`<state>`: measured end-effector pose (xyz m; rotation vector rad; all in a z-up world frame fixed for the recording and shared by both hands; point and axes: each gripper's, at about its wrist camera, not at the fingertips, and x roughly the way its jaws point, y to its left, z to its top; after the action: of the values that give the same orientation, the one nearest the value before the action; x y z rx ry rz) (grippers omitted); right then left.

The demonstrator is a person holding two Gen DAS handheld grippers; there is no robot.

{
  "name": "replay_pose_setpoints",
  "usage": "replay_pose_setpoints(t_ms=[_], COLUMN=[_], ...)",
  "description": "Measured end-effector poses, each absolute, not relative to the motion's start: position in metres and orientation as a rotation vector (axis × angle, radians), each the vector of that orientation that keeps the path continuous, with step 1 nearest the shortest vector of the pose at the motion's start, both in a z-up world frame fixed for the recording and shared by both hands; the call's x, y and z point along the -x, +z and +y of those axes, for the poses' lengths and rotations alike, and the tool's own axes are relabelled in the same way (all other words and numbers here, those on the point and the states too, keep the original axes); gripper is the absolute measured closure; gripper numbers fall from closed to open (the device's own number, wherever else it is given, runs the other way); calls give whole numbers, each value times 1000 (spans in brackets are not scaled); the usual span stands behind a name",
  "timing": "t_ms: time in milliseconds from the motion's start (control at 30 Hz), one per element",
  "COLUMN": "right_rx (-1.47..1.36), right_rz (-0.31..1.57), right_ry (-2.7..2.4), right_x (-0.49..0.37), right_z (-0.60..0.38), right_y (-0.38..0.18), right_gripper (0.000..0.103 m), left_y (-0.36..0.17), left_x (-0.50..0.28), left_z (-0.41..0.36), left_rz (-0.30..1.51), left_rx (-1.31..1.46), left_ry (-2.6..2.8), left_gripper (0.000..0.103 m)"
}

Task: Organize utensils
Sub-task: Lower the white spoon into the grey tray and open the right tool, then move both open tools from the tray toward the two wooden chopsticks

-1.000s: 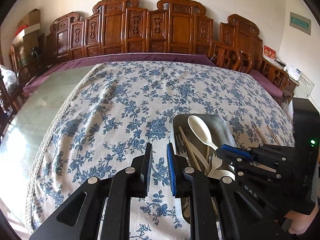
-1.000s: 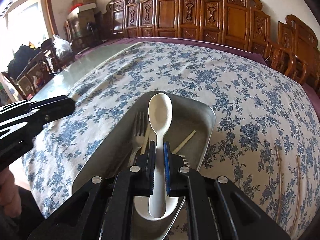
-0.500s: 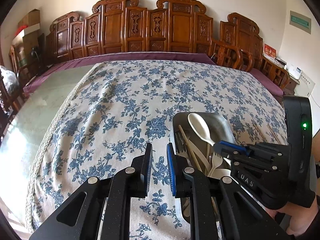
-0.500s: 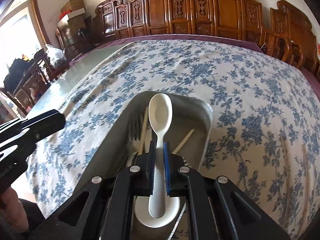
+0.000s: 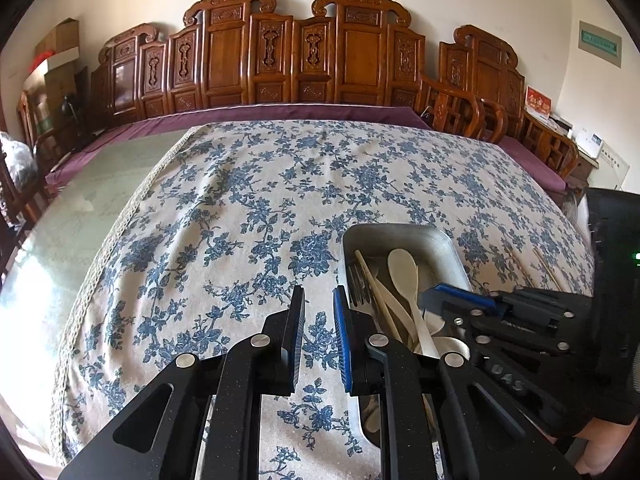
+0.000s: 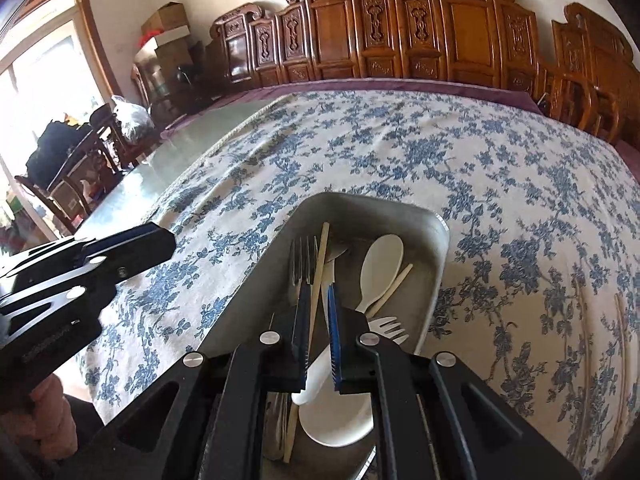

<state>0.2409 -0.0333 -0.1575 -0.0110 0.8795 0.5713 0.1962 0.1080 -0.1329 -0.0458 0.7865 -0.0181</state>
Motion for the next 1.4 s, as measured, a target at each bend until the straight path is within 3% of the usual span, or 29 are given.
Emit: replay_pose_setpoints(t_ms=[200,567,633,733,867,1400], right_rx=[47,138,145,144,144,95], right_rz=[814,758,757,757,767,946], right_ry=[574,482,461,424,379,279], right_x=[-228,-215,-216,-218,-220,-250], right_z=[-63,-149,-165,-190,-219,-296], right_y=[-137,-117,-116,-117,-123,-199], right_gripper=[93,92,86,80,69,68], left_y=[-131,-127,-126,-126,-126,-133], left_x=[-196,-195,-195,-193,-190,-181], left_z=[98,66,60,51,37,-29], left_rz=[781,755,748,741,739,769], left_rx=[42,30,31,27,14,-54], left_ry=[-40,-76,-83,-94,-114,-194], left_gripper=[89,43,33,25,21,20])
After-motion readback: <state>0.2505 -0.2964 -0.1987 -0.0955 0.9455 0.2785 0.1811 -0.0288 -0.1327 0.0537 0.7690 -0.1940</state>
